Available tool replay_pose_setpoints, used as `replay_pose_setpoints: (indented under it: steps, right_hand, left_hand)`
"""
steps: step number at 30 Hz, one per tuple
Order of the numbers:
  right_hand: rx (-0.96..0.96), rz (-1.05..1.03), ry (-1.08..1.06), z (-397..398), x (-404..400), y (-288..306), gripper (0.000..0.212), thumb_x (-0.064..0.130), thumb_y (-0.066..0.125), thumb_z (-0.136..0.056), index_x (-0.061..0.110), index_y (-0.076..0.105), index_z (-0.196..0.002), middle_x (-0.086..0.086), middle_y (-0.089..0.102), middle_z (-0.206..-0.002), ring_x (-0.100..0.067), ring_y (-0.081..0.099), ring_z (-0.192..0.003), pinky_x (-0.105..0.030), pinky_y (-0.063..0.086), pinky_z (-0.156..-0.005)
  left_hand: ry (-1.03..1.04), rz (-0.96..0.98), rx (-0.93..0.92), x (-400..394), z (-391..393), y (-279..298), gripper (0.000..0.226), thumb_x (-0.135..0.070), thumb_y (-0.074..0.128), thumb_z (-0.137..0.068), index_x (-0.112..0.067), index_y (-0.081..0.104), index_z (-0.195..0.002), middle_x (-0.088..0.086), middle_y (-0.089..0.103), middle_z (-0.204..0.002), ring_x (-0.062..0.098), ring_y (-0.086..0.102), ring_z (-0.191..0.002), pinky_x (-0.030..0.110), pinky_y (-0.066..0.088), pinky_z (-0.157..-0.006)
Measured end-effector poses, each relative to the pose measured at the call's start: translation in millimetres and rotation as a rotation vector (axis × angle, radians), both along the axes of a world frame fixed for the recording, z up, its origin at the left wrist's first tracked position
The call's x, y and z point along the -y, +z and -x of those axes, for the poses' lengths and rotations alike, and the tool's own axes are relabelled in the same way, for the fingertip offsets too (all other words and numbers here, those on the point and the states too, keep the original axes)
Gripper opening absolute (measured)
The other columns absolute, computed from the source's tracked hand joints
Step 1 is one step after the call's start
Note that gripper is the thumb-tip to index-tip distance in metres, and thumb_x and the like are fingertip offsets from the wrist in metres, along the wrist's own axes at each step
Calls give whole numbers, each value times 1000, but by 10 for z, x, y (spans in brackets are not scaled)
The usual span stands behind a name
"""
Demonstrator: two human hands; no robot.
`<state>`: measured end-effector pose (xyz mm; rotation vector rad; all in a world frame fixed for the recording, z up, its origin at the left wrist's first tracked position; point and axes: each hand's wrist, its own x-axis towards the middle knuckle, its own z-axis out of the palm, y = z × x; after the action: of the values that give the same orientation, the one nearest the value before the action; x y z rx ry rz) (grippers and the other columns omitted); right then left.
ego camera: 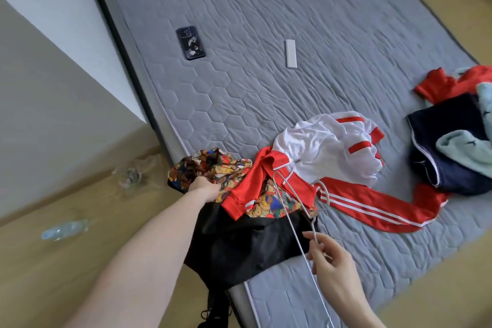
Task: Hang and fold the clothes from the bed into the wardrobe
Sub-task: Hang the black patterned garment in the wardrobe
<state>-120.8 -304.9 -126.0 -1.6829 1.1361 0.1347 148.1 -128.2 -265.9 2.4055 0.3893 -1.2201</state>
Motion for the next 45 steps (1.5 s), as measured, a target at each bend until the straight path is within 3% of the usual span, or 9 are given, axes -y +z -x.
replay_pose_setpoints:
  steps: [3, 8, 13, 17, 21, 28, 35, 41, 45]
  right_hand:
    - [-13, -5, -3, 11, -16, 118, 27, 17, 59, -102, 37, 75, -97, 2, 66, -68, -15, 53, -57, -36, 46, -61]
    - [19, -27, -16, 47, -78, 644, 26, 16, 58, -103, 34, 75, -99, 1, 65, -67, -10, 51, -55, -28, 41, -58]
    - [93, 7, -25, 216, -56, 1393, 21, 17, 58, -104, 30, 74, -101, 1, 65, -68, -5, 55, -58, -27, 42, -62]
    - [169, 39, -14, 439, 16, 1875, 15, 20, 63, -101, 29, 74, -97, 3, 69, -71, -12, 67, -68, -34, 50, -72]
    - [214, 51, 105, 647, 100, 2199, 15, 16, 76, -91, 30, 71, -96, 8, 69, -77, -14, 59, -65, -35, 50, -70]
    - [361, 108, 457, 724, 249, 2745, 40, 26, 92, -73, 36, 65, -101, 16, 75, -93, 4, 68, -84, -12, 47, -71]
    - [329, 110, 749, 866, 151, 2987, 70, 60, 94, -52, 36, 56, -106, 16, 71, -97, 0, 66, -90, -27, 52, -80]
    - [366, -53, 839, 1169, -104, 3093, 17, 29, 77, -78, 15, 68, -80, 6, 66, -65, -10, 60, -61, -42, 52, -65]
    - [455, -287, 683, 1373, -247, 3543, 24, 37, 73, -83, 15, 75, -92, -13, 78, -92, -24, 70, -83, -48, 55, -86]
  left_hand:
    - [-56, 105, 45, -96, 95, 246, 48, -52, 55, -95, -21, 66, -130, 8, 67, -129, 34, 61, -117, 42, 49, -104]
    - [61, 519, 251, -208, 244, 1582, 17, -34, 54, -104, -33, 71, -103, -9, 76, -106, 16, 69, -104, 39, 53, -98]
    - [171, 863, 281, -364, 525, 3120, 21, -23, 54, -107, -25, 69, -122, 2, 76, -118, 23, 71, -113, 50, 50, -107]
    - [166, 991, 320, -421, 789, 4129, 26, -18, 49, -108, -19, 66, -128, 7, 74, -124, 28, 68, -119, 50, 48, -109]
    - [175, 1070, 339, -455, 1225, 4971, 28, -17, 48, -106, -15, 66, -128, 12, 72, -125, 32, 67, -121, 44, 52, -105]
    - [225, 1132, 633, -385, 2399, 6198, 29, -17, 49, -101, -11, 66, -124, 14, 74, -119, 30, 71, -112, 35, 58, -95]
    - [369, 1194, 867, -351, 3434, 6981, 28, -11, 42, -106, -11, 69, -114, 11, 77, -111, 27, 75, -102, 32, 61, -83]
    - [589, 1134, 1002, -783, 3925, 7135, 25, -17, 47, -108, -5, 67, -117, 15, 76, -112, 27, 75, -100, 35, 62, -84]
    - [680, 919, 1103, -1404, 4053, 6841, 21, -18, 52, -107, -7, 69, -104, 9, 76, -97, 23, 73, -91, 37, 58, -86]
